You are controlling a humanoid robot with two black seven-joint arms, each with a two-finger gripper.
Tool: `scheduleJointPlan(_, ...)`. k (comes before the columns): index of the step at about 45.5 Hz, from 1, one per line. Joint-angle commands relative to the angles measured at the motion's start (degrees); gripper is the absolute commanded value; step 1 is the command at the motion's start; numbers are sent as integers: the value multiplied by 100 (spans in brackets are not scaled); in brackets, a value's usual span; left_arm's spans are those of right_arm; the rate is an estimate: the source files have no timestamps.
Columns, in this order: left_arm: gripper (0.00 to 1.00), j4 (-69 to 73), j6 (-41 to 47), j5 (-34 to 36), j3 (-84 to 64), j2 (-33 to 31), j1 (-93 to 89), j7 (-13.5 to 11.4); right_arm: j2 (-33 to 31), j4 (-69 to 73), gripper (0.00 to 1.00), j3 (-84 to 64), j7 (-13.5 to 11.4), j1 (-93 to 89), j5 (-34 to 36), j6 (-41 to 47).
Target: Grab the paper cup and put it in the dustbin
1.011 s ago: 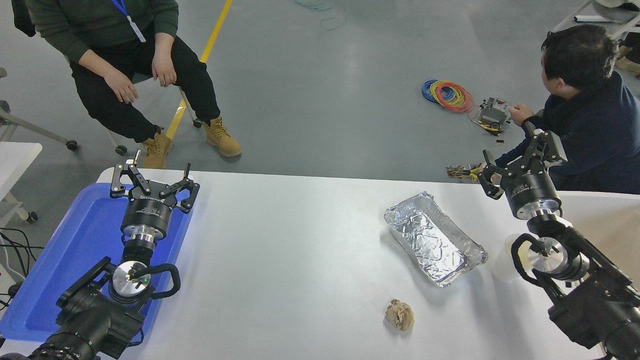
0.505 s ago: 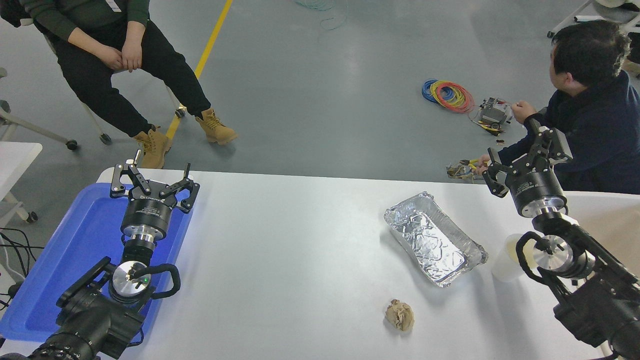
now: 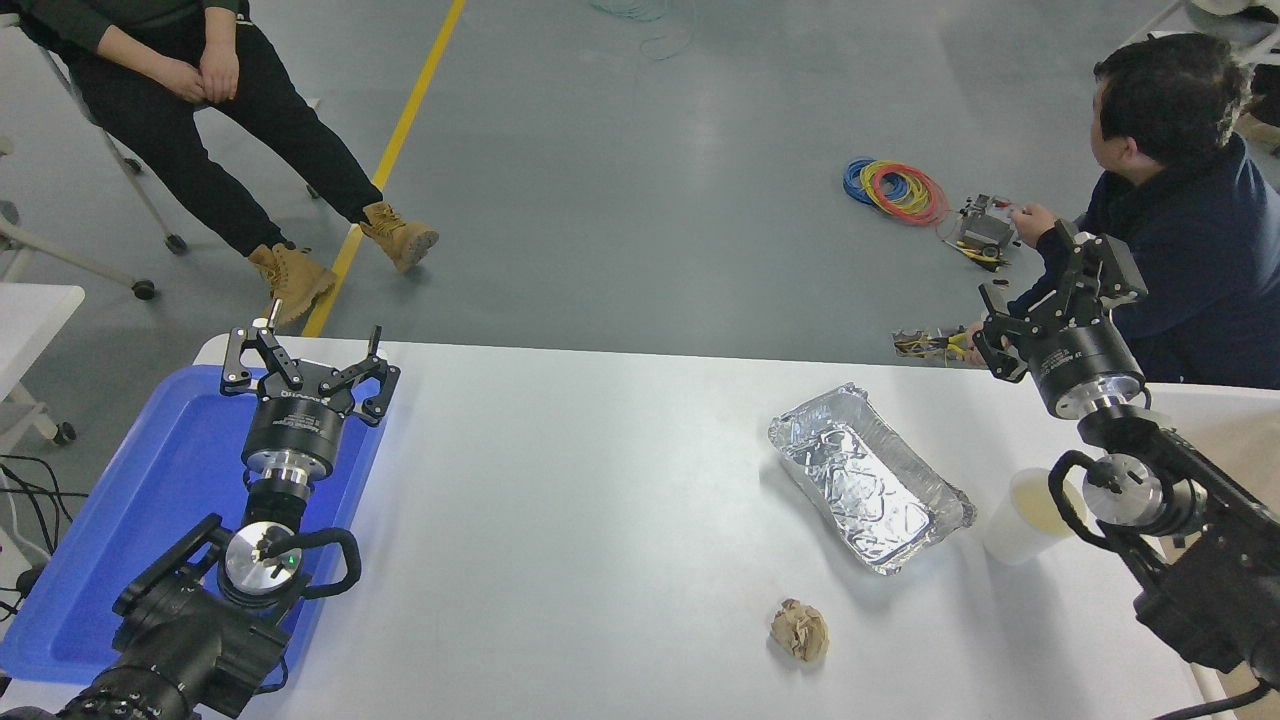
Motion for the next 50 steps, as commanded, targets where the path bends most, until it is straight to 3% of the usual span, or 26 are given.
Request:
scheduleJointPlan(1,100,0,0,0,-4,4,0,1,-552,-9,100,-737,-1,377,9,-7)
scheduleJointPlan(9,100,0,0,0,-4,4,0,1,-1053,17,100,-1589,-36,754,0,11)
scheduleJointPlan(24,100,0,0,0,5,4,0,1,-2029,114,100,-4665,-106,2424,0,81)
scheduleJointPlan(28,100,0,0,0,5,4,0,1,-2213,114,100,-5315,-343,2881,-26,134)
scheduleJointPlan(40,100,0,0,0,5,3,0,9,-2416,114,100,-7899,-1459,4726,-53,740)
scheduleJointPlan(50,100,0,0,0,5,-5,-9,9,-2039,123,100,-10061,-1917,6001,-97,1311)
